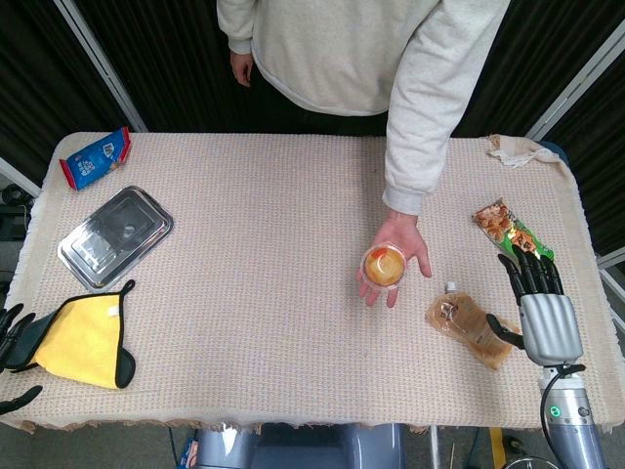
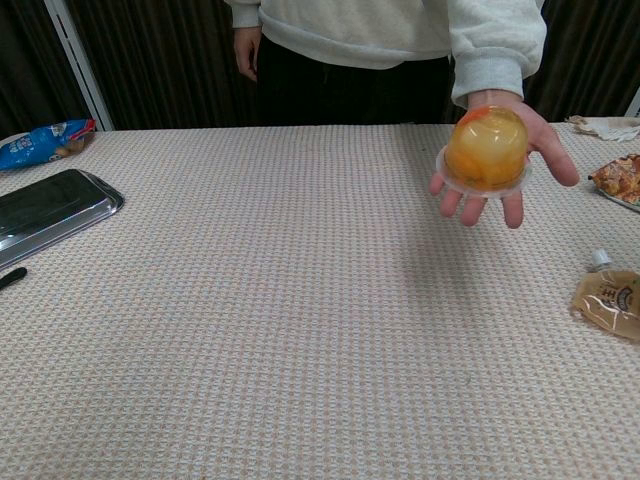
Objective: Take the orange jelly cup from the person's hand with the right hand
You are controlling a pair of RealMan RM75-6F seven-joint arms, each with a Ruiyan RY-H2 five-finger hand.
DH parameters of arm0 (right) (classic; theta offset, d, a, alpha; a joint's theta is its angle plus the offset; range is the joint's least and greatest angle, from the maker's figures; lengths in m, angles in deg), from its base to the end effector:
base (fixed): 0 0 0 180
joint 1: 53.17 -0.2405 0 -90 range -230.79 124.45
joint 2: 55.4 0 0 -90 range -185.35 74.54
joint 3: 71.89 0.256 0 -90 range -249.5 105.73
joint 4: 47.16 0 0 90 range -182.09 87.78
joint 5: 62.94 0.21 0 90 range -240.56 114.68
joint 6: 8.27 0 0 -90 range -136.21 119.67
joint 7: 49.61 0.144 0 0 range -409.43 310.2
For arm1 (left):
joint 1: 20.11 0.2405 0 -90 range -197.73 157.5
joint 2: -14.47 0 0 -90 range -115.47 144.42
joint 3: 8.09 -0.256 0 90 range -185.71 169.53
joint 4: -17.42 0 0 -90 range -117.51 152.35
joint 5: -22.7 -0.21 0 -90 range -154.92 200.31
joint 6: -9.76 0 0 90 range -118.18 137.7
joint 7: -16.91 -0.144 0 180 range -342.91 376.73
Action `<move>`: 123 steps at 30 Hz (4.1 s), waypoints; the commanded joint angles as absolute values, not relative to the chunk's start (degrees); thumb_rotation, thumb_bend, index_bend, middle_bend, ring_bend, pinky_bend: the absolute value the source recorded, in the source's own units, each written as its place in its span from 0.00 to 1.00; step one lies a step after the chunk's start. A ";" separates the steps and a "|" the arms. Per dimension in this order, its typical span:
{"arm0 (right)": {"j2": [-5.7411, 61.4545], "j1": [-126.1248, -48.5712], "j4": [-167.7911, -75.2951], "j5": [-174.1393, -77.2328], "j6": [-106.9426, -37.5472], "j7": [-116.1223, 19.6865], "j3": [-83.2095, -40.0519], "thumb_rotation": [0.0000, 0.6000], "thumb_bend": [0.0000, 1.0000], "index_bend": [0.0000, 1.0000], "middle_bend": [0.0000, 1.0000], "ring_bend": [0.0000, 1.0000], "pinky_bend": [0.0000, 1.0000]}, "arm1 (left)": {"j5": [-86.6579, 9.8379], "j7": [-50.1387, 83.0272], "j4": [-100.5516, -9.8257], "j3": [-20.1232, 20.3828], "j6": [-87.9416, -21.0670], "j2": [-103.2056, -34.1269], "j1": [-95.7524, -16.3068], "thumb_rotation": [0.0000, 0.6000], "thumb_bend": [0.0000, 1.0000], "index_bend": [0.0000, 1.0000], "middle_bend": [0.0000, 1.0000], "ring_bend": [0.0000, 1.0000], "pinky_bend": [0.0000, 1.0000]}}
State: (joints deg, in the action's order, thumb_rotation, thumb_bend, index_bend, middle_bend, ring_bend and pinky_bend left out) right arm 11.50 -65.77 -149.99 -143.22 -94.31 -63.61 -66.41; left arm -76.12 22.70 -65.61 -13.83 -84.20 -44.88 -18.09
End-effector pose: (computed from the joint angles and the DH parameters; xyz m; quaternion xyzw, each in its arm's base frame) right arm -0.2505 -0.2219 0.1422 0.5905 -0.3562 0.4214 0.5890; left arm -0.3357 0.1094 0.1878 -0.6654 -0.3451 -0.3501 0.5618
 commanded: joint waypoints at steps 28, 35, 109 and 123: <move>5.38 -83.41 -170.65 -116.32 -74.69 -80.51 -56.27 1.00 0.14 0.13 0.12 0.07 0.04 | -75.90 23.56 -65.84 -14.08 -83.44 -44.41 -18.30 1.00 0.00 0.01 0.00 0.00 0.00; 9.96 -87.09 -169.25 -111.71 -76.06 -85.06 -56.73 1.00 0.14 0.13 0.13 0.05 0.05 | -76.09 23.40 -65.81 -14.14 -83.41 -44.38 -18.36 1.00 0.00 0.01 0.00 0.00 0.00; 9.01 -74.03 -154.02 -130.79 -87.05 -65.97 -69.27 1.00 0.33 0.71 0.60 0.54 0.68 | -75.55 21.98 -66.42 -13.73 -83.47 -44.59 -18.24 1.00 0.00 0.02 0.00 0.00 0.00; 13.27 -73.86 -152.17 -125.31 -81.41 -74.23 -71.87 1.00 0.28 0.44 0.34 0.30 0.45 | -75.56 22.68 -66.40 -13.77 -83.34 -44.50 -18.33 1.00 0.00 0.02 0.00 0.00 0.00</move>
State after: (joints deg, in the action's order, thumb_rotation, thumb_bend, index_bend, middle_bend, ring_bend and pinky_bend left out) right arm 13.31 -73.74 -151.77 -125.97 -82.02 -73.64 -71.70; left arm -75.56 22.68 -66.40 -13.77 -83.34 -44.50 -18.33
